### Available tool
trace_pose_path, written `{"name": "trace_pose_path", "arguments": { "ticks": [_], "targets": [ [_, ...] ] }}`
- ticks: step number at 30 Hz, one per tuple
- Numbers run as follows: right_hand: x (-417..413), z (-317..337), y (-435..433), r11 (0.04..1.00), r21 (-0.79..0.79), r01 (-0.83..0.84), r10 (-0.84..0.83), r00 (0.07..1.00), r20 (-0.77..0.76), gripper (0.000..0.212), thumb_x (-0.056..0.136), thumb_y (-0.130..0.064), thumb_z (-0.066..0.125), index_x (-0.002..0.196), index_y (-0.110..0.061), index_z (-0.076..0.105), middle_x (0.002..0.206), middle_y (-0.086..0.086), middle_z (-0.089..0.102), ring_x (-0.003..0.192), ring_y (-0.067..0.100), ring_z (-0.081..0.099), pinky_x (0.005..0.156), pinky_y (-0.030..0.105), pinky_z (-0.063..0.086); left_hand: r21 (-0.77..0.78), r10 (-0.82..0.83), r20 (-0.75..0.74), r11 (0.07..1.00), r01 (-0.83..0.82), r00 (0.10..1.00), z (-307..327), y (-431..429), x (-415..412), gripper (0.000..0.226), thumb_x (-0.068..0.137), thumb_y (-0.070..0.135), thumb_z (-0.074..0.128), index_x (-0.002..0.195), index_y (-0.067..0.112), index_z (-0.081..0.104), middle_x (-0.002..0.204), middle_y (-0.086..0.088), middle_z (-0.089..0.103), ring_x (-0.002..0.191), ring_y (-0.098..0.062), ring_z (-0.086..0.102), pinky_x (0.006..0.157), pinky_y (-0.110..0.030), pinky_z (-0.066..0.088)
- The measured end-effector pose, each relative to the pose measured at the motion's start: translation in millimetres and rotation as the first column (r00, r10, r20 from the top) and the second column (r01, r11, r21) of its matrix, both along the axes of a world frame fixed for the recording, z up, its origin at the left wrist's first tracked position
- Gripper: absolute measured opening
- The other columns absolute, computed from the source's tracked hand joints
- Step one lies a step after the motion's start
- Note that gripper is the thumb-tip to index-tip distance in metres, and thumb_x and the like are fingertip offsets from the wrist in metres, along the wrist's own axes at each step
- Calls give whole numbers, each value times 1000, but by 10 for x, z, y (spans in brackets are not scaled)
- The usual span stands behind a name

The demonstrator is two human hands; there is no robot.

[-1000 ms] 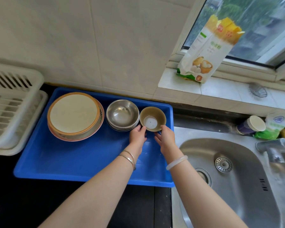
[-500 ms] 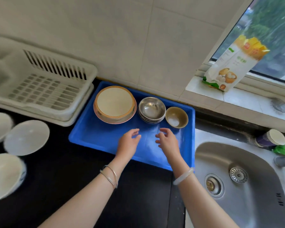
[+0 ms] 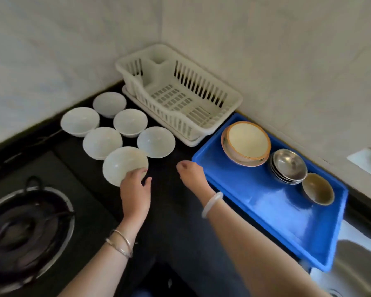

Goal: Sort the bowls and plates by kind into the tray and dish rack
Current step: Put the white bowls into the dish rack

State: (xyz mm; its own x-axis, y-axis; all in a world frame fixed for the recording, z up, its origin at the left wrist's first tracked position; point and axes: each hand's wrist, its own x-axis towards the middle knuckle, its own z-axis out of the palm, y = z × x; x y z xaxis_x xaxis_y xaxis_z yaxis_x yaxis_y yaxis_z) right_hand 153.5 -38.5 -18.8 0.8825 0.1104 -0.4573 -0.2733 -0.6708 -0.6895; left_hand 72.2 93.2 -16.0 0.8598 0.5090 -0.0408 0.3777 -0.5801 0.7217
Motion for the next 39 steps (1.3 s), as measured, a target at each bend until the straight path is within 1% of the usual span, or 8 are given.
{"name": "trace_pose_path", "arguments": {
  "ticks": [3, 5, 10, 15, 17, 25, 32, 39],
  "targets": [
    [203, -103, 294, 996, -78, -48, 46, 999, -29, 34, 97, -33, 44, 118, -10, 59, 112, 8, 62, 107, 27, 58, 78, 28, 40, 97, 117, -71, 989, -109, 991, -113, 318, -49, 37, 83, 10, 62, 120, 13, 59, 129, -11, 54, 120, -32, 46, 100, -39, 34],
    [338, -180, 420, 995, -98, -29, 24, 999, -46, 29, 96, -34, 45, 105, -10, 59, 100, 8, 61, 88, 24, 60, 64, 23, 40, 72, 223, -107, 974, -216, 969, -177, 465, -72, 42, 83, 10, 63, 124, 18, 56, 136, -12, 45, 123, -37, 40, 99, -41, 34],
    [547, -322, 600, 981, -32, 192, -195, 974, -115, 25, 90, -21, 49, 106, -3, 58, 92, 13, 60, 82, 31, 65, 80, 45, 57, -332, 301, -109, 887, -320, 947, -331, 706, -22, 57, 84, 4, 60, 135, 19, 41, 136, -12, 46, 124, -30, 47, 98, -37, 41],
    [598, -388, 662, 832, 247, 496, -426, 858, -289, 32, 88, 0, 49, 118, -3, 57, 110, 12, 57, 88, 28, 65, 56, 25, 57, -585, 399, -172, 694, -420, 901, -412, 789, -23, 67, 87, 7, 57, 143, 28, 27, 135, -7, 52, 121, -25, 52, 99, -38, 40],
    [587, -352, 649, 760, 307, 572, -481, 814, -326, 32, 87, 5, 50, 117, 0, 58, 112, 12, 56, 80, 25, 64, 60, 26, 58, -628, 377, -175, 669, -398, 910, -461, 816, -14, 58, 88, 8, 55, 140, 27, 36, 137, -6, 50, 126, -25, 48, 105, -42, 40],
    [516, 86, 492, 789, 387, 478, -444, 878, -179, 20, 86, 5, 53, 93, -9, 66, 109, 8, 65, 82, 20, 68, 57, 20, 58, -726, 365, -164, 585, -363, 916, -519, 891, -31, 52, 89, 8, 55, 137, 25, 42, 138, -5, 48, 126, -23, 46, 101, -42, 45],
    [325, 278, 710, 897, 288, 336, -304, 940, -153, 22, 83, -1, 62, 64, -12, 65, 73, 6, 70, 58, 15, 72, 54, 21, 57, -764, 347, -151, 554, -332, 926, -514, 946, -22, 43, 92, 11, 51, 134, 21, 47, 132, -8, 54, 119, -22, 52, 99, -38, 45],
    [235, 131, 902, 980, 47, 191, -185, 976, -112, 11, 81, -8, 63, 76, -13, 71, 68, 4, 73, 68, 16, 73, 77, 37, 60, -813, 371, -141, 485, -322, 918, -488, 989, -12, 39, 95, 26, 46, 133, 17, 48, 129, -8, 56, 119, -24, 53, 97, -37, 44]
  ]
}}
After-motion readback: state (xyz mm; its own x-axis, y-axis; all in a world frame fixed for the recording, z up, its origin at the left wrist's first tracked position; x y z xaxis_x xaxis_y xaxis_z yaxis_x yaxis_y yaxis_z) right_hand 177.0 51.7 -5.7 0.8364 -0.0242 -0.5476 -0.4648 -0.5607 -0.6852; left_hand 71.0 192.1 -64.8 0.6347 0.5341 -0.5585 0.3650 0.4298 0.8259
